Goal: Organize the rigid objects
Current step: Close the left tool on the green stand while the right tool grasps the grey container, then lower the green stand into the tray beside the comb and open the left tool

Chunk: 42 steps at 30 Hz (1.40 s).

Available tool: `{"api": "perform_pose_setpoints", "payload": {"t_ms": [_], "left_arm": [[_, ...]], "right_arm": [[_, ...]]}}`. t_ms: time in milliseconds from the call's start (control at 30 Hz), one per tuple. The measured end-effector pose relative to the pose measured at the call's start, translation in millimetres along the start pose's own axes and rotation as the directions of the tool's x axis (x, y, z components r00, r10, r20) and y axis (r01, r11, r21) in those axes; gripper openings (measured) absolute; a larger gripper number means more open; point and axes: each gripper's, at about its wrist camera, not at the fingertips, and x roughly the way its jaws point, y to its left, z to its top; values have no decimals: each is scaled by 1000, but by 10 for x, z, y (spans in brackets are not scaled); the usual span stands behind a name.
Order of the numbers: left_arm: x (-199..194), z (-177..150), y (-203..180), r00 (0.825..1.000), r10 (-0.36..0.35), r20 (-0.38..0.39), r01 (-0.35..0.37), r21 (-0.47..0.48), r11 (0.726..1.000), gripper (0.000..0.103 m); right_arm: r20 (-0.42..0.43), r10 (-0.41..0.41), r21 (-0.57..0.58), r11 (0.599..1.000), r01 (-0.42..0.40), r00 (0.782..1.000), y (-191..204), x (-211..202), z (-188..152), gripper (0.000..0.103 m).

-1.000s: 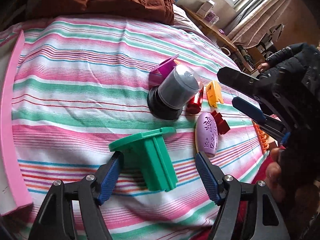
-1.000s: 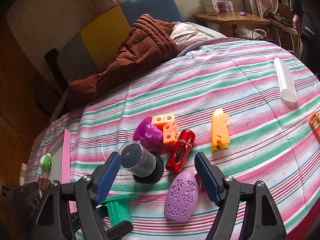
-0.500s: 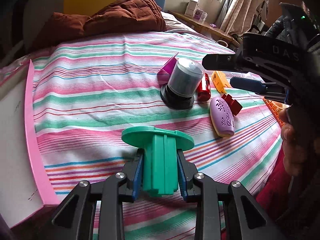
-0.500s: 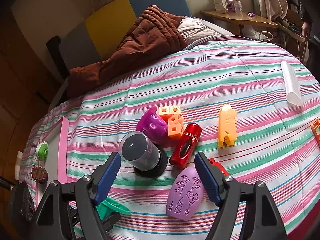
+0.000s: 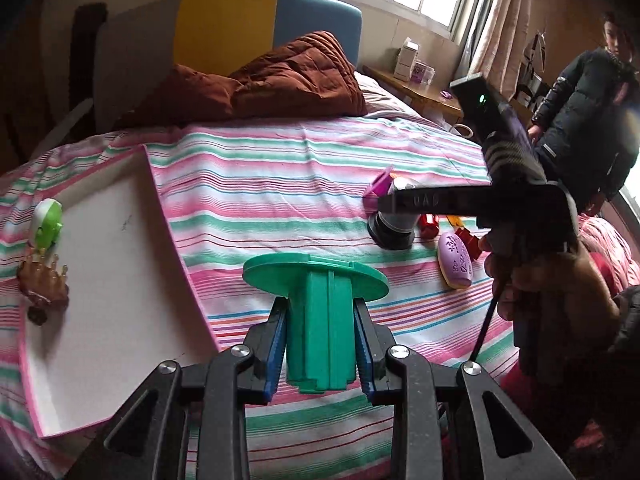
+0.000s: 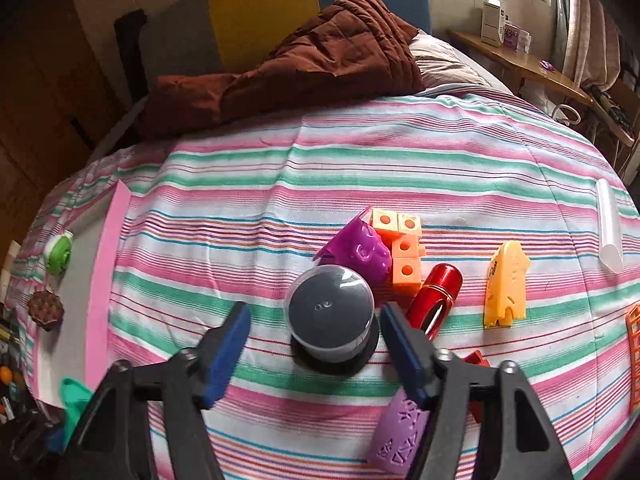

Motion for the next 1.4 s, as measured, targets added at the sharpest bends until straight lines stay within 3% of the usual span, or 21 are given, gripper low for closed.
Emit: {"api": "perform_pose_setpoints", "payload": {"t_ms": [200, 367, 1200, 1400], "left_arm": [[-286, 2, 420, 993, 112, 41, -108, -77, 991, 31], [-309, -90, 679, 984, 176, 22, -172, -125, 977, 31], [-377, -292, 1285, 969, 246, -22, -244, -239, 940, 31], [-338, -323, 1475, 958, 283, -44, -284, -261, 923, 31]], "right_arm": [[6, -52, -110, 993, 52, 999, 161, 77, -62, 43], [-4, -11, -84, 996, 11, 1000, 106, 71, -57, 44], [18, -49, -129, 990, 51, 999, 189, 79, -78, 43], [22, -60, -140, 988, 63, 998, 215, 83, -89, 43]]}}
